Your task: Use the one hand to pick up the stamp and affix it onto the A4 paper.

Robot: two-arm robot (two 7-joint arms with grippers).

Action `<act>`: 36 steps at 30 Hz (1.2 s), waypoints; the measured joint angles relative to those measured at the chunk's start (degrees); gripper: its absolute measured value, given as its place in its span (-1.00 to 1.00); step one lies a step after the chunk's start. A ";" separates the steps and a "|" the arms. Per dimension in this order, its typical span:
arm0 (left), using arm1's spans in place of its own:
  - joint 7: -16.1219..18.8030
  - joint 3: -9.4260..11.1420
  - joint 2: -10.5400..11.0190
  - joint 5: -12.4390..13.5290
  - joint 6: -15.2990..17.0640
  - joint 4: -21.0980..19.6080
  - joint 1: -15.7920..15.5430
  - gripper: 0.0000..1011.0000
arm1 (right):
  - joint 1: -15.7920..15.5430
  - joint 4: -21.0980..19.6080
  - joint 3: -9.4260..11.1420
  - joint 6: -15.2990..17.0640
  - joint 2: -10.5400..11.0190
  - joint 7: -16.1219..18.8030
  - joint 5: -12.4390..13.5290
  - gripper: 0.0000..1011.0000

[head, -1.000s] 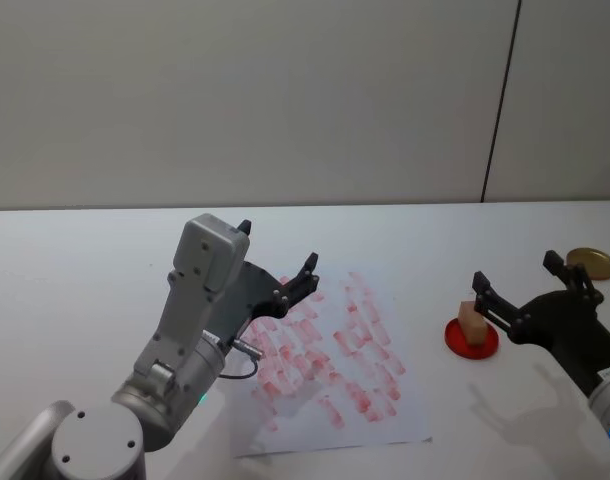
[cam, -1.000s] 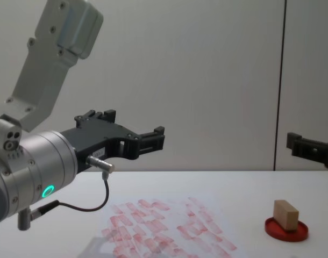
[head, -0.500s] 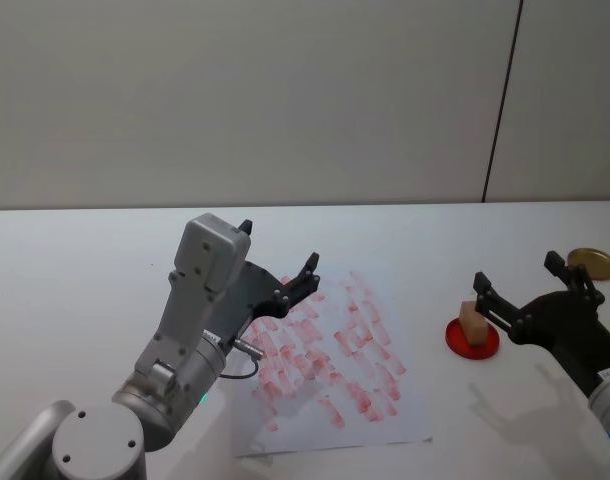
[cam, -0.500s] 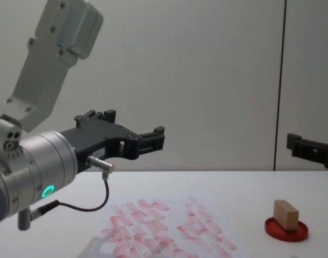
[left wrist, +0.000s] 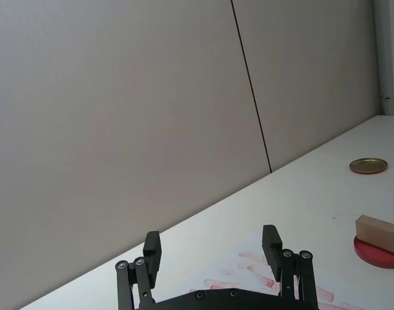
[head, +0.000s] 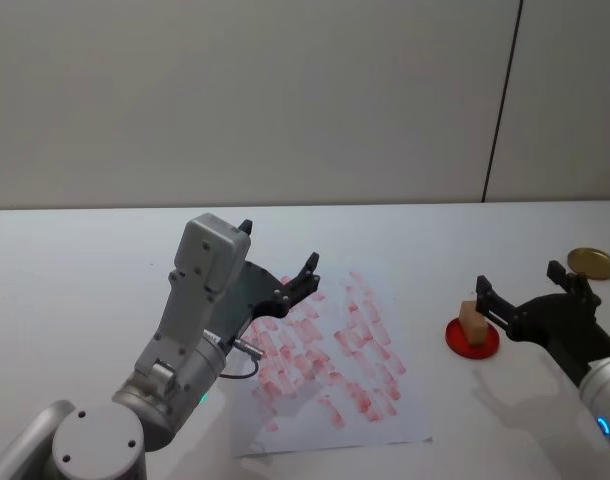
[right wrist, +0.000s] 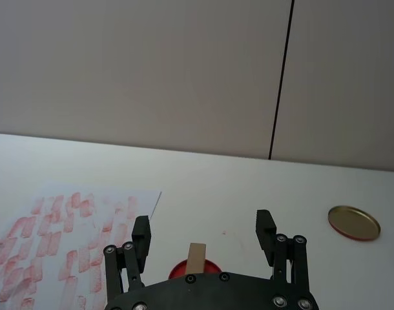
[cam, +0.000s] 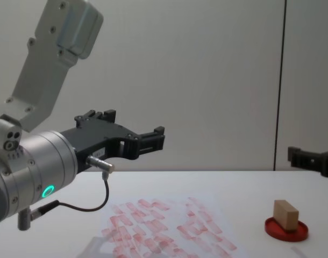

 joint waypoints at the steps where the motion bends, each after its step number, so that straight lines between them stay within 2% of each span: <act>1: 0.00 0.00 0.00 0.00 0.00 0.00 0.00 0.96 | 0.57 0.47 -0.04 1.12 -0.44 -0.38 -0.02 0.98; 11: 0.00 0.00 0.00 0.00 0.00 0.00 0.00 0.96 | 4.61 5.46 -0.57 7.84 -3.57 -2.15 -0.17 0.98; 21: 0.00 0.00 0.00 0.00 0.00 0.00 0.00 0.96 | 8.15 10.69 -1.46 11.42 -6.43 -2.32 -0.99 0.98; 24: 0.00 0.00 0.00 0.00 0.00 0.00 0.00 0.96 | 8.71 11.55 -1.64 12.05 -6.95 -2.42 -1.18 0.90; 26: 0.00 0.00 0.00 0.00 0.00 0.00 0.00 0.96 | 9.44 12.70 -1.88 12.75 -7.62 -2.63 -1.39 0.75; 29: 0.00 0.00 0.00 0.00 0.00 0.00 0.00 0.96 | 9.87 13.39 -2.01 13.21 -8.04 -2.85 -1.58 0.65; 30: 0.00 0.00 0.00 0.00 0.00 0.00 0.00 0.96 | 10.12 13.77 -2.11 13.49 -8.29 -3.02 -1.68 0.55; 36: 0.00 0.00 0.00 0.00 0.00 0.00 0.00 0.96 | 10.97 15.06 -2.33 14.78 -9.17 -4.09 -2.17 0.22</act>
